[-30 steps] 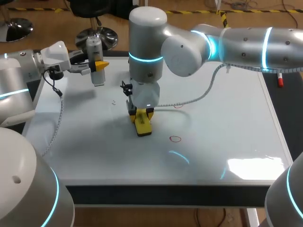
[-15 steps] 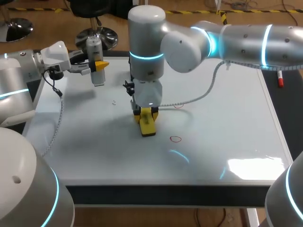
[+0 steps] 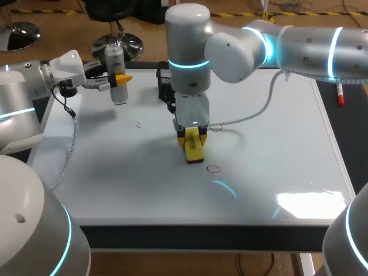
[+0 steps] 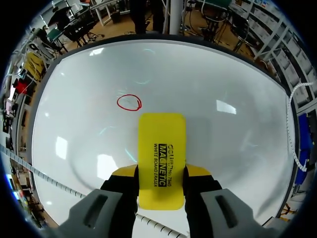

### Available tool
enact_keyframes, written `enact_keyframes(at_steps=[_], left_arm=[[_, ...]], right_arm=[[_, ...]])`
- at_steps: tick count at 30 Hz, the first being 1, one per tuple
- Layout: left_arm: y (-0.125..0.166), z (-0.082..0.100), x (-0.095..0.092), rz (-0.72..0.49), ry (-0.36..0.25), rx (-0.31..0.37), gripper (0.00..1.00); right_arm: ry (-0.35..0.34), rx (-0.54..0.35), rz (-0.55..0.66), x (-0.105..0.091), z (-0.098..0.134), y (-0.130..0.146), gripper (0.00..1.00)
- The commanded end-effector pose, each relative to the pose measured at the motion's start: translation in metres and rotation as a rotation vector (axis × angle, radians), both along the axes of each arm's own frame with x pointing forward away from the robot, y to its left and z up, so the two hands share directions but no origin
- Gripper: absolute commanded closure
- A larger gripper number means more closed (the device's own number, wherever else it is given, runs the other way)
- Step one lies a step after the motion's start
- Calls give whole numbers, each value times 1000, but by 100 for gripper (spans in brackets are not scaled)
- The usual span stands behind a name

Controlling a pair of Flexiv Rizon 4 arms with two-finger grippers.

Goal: Pick up the inspection probe, press it on each red-marked spot on the whiteboard one by one, put down the probe, pick up the eraser, and wipe off all the red marks.

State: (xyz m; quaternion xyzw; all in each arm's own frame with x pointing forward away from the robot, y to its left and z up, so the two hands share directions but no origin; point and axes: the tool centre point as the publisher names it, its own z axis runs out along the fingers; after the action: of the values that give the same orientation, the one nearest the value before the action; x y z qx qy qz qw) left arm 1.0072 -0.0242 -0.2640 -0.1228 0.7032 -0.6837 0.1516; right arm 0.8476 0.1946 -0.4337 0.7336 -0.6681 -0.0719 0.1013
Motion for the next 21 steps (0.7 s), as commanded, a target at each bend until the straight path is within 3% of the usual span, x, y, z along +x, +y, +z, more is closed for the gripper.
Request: enact_keyframes(at_steps=[1, 9, 21], left_arm=[[0, 1, 0, 2, -2, 0, 100], [0, 1, 0, 2, -2, 0, 100], [0, 1, 0, 2, -2, 0, 100]], right_arm=[[-7, 2, 0, -10, -56, -14, 100], [-26, 18, -5, -5, -47, -14, 100], [-85, 70, 13, 30, 17, -13, 100]])
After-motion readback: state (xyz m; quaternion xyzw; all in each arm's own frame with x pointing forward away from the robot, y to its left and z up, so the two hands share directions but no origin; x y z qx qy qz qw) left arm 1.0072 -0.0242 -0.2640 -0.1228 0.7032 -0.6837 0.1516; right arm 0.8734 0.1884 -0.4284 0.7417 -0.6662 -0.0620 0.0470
